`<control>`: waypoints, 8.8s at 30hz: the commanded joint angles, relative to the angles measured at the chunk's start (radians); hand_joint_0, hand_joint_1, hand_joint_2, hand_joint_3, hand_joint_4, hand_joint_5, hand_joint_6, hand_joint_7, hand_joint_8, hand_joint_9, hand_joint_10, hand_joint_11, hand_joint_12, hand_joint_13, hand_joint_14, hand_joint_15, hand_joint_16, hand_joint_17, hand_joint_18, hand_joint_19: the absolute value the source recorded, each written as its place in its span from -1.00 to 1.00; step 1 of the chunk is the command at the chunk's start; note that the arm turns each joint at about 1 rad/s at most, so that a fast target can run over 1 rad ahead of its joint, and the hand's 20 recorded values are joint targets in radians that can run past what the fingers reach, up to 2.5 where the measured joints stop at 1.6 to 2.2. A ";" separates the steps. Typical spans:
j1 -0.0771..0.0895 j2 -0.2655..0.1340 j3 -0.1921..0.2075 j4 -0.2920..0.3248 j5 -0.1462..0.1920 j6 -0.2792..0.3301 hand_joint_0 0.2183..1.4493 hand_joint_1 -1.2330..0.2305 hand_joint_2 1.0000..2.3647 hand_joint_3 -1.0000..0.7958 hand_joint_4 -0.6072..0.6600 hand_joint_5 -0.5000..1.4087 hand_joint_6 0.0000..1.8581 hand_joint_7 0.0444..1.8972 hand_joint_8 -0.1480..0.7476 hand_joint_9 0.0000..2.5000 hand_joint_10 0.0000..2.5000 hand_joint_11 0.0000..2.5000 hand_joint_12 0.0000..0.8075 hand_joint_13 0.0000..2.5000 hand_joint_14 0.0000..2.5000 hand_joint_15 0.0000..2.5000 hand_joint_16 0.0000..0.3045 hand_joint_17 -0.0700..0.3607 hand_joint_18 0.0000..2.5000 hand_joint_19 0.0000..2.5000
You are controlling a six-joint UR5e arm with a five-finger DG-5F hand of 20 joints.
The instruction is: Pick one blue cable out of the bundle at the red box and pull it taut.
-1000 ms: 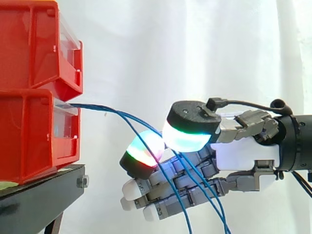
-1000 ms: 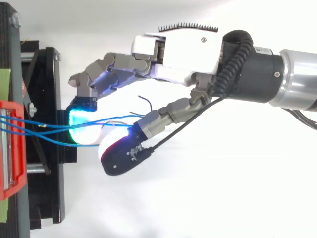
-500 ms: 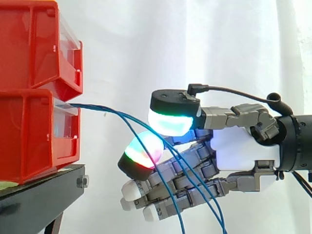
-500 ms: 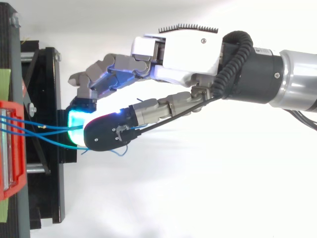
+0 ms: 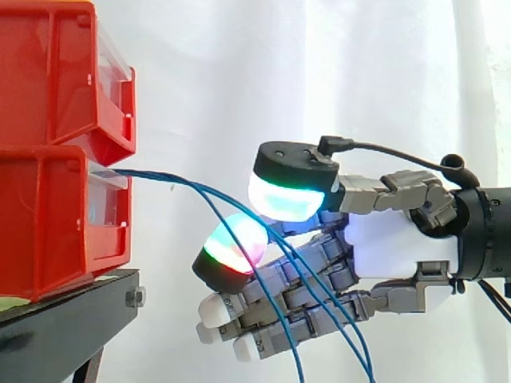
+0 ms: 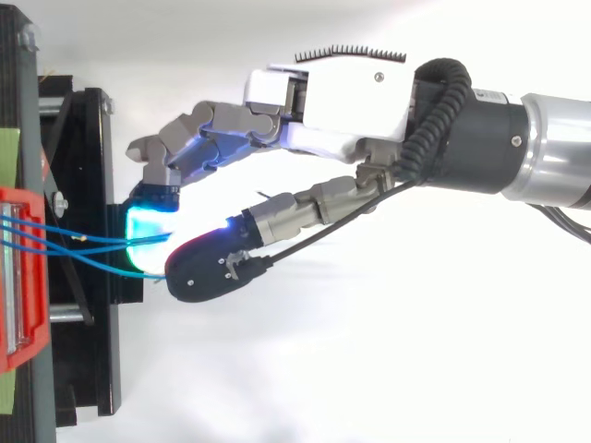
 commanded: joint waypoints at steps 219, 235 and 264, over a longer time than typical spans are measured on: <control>0.006 0.000 0.021 -0.015 0.003 0.000 -0.27 -0.55 -0.98 -0.21 0.11 -0.62 -0.06 0.01 0.15 -0.31 -0.99 -0.58 -0.11 -0.60 -0.99 -0.86 -0.65 -0.11 -0.58 -0.85; 0.006 0.000 0.021 -0.015 0.003 0.000 -0.46 0.02 -1.00 -0.44 0.25 -0.59 -0.19 -0.01 0.16 -0.31 -0.99 -0.64 -0.09 -0.66 -0.99 -0.87 -0.63 -0.08 -0.67 -0.80; 0.005 0.000 0.021 -0.015 0.003 -0.001 -0.35 -0.60 -0.97 -0.12 0.18 -0.61 -0.14 -0.03 0.10 -0.33 -0.99 -0.62 -0.11 -0.65 -1.00 -0.88 -0.64 -0.10 -0.64 -0.85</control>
